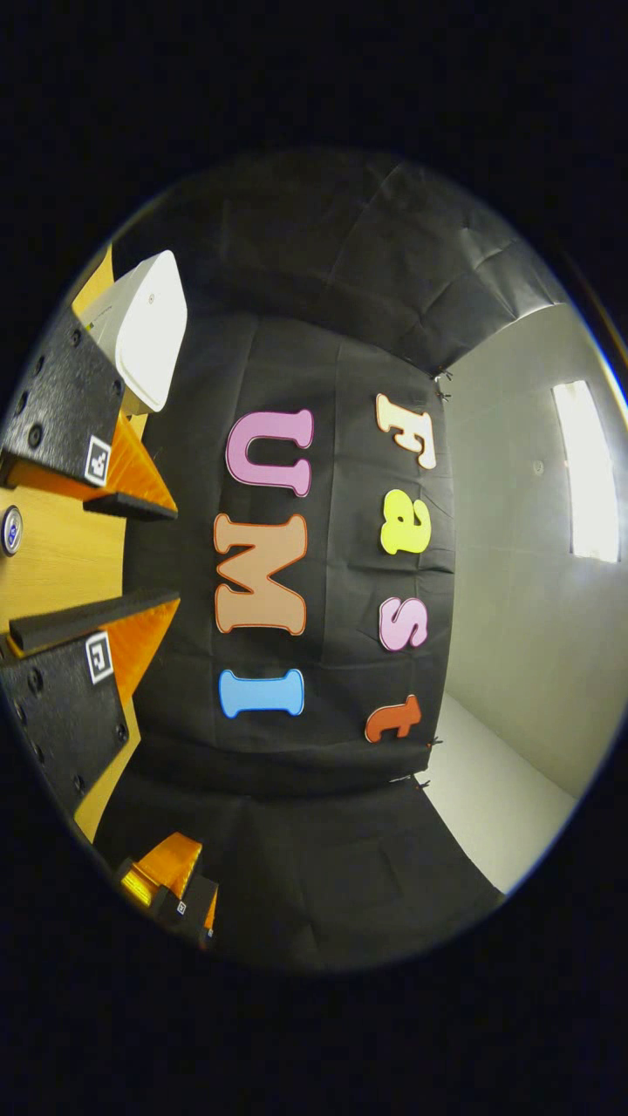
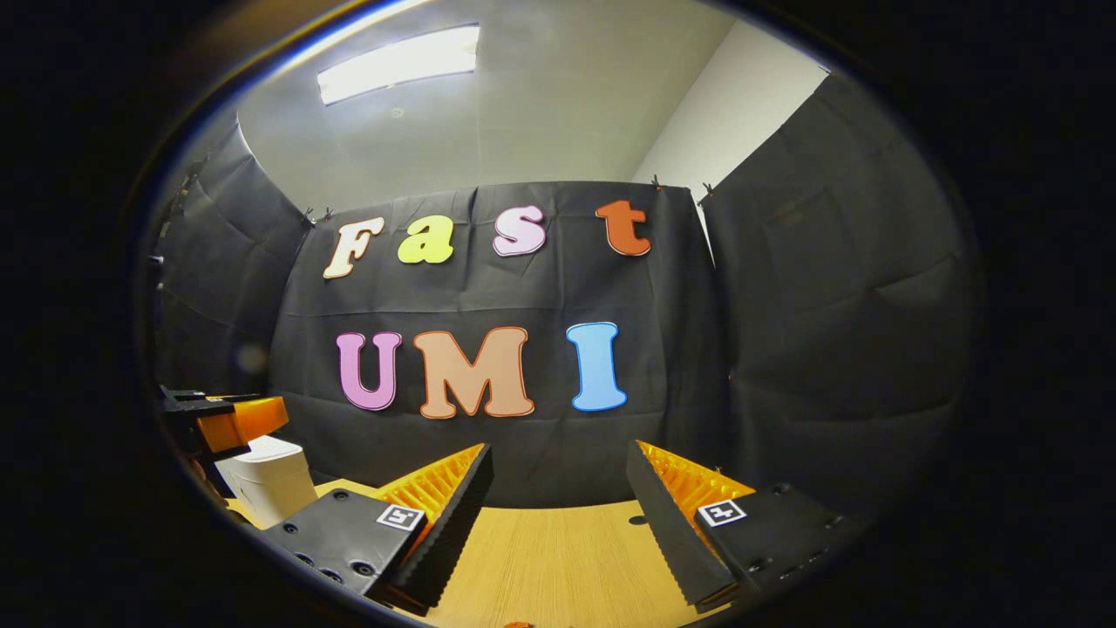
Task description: Press the lid of the desktop garbage bin to open it, pick up the crumpled paper on the desktop and throw it into the bin, then pick up the pop can on the desktop and drop it into the bin, and finally close the garbage bin lid.
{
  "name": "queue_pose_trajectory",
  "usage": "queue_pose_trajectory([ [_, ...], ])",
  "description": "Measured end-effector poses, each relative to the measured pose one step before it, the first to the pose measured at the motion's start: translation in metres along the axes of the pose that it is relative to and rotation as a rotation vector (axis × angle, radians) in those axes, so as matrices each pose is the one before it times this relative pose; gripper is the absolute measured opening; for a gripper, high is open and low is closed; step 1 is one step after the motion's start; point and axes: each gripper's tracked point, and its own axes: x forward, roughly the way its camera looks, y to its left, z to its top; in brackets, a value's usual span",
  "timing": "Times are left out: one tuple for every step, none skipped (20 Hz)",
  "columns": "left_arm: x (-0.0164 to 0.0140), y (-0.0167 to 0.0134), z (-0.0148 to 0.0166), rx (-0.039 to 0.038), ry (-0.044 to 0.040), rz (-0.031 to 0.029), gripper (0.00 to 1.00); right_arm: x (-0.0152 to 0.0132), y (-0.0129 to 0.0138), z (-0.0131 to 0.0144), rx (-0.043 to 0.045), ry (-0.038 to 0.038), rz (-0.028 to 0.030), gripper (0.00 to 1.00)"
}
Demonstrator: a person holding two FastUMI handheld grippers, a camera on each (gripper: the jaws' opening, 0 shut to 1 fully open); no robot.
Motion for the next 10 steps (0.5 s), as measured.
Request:
queue_pose_trajectory([
  [-0.00011, 0.00811, 0.00022, 0.00524, -0.00093, 0.02199, 0.35, 0.00017, 0.00191, -0.00147, -0.00171, -0.00118, 0.00512, 0.97],
  [0.00087, 0.01037, 0.00164, 0.0097, -0.00385, 0.0293, 0.23, 0.00012, 0.00256, 0.00028, -0.00088, -0.00186, 0.00249, 0.97],
  [0.00146, 0.00938, -0.00044, 0.00523, 0.00141, 0.02022, 0.18, -0.00003, 0.00072, -0.00027, 0.00013, -0.00092, 0.00131, 0.97],
  [0.00237, 0.01044, 0.00032, 0.00454, -0.00087, 0.02234, 0.11, 0.00002, 0.00194, -0.00014, 0.00136, 0.0, 0.00238, 0.97],
  [0.00295, 0.01055, -0.00114, 0.00441, 0.00466, 0.01826, 0.06, -0.00028, 0.00199, -0.00006, 0.00079, 0.00065, 0.001, 0.98],
  [0.00302, 0.01161, -0.00081, 0.00282, 0.00556, 0.01772, 0.02, -0.00038, 0.00155, -0.00067, 0.00025, 0.00121, -0.00103, 0.98],
  [0.00252, 0.01265, -0.00124, -0.00039, 0.00486, 0.01919, 0.01, 0.00047, 0.00252, -0.00188, 0.00051, 0.00291, 0.00022, 0.98],
  [0.00314, 0.01215, 0.00123, 0.00032, -0.0024, 0.01828, 0.0, 0.00053, 0.00344, -0.00138, 0.00001, 0.005, 0.00014, 0.97],
  [0.00461, 0.01351, 0.00133, 0.00568, -0.0067, 0.01985, 0.0, -0.00097, 0.00298, -0.00223, -0.00006, 0.00463, -0.00016, 0.98],
  [0.00403, 0.01311, 0.00005, 0.01406, -0.00488, 0.01916, 0.0, 0.00028, 0.00355, -0.00128, -0.00102, 0.00348, -0.00077, 0.98],
])
